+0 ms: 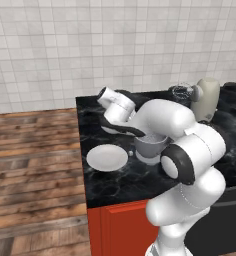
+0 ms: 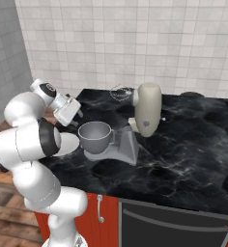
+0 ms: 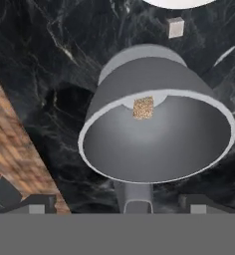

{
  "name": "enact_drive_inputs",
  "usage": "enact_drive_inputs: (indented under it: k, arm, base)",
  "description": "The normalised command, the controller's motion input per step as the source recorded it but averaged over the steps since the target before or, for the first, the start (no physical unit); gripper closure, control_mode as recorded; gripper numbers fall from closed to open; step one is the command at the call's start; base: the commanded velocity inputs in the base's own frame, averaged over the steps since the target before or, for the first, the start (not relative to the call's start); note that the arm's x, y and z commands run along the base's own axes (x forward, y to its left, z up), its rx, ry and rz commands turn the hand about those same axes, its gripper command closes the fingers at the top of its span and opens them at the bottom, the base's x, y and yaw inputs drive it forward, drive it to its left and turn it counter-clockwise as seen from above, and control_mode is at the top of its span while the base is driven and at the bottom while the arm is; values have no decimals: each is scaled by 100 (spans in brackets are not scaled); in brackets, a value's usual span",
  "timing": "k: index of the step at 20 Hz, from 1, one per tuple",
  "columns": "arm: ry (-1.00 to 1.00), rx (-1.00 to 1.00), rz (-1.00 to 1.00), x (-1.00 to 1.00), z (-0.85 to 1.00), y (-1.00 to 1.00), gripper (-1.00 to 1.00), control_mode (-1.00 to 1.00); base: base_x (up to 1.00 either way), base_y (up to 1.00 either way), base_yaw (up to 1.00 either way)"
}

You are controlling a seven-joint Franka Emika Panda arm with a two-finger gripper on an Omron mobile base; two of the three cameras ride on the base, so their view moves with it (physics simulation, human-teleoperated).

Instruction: Add butter and sugar cubes to the stand mixer bowl and then turn on the stand mixer to begin making frosting.

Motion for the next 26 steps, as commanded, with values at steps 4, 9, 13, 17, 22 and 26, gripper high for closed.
enact_drive_inputs:
  k: [4,9,13,17,22,26]
  arm:
    - [0,0,4,-41,1,69,-100,-100]
    - [0,-3,3,-21,-28,41,-100,-100]
    - [0,-3,0,0,-39,14,-100,-100]
    - [0,-3,0,0,-47,0,-100,-100]
    - [0,-2,0,2,-46,0,-100,-100]
    - [2,0,0,12,-33,0,-100,-100]
  base:
    - [0,0,0]
    - [0,0,0]
    - [0,0,0]
    - [0,0,0]
    - [0,0,0]
    - [0,0,0]
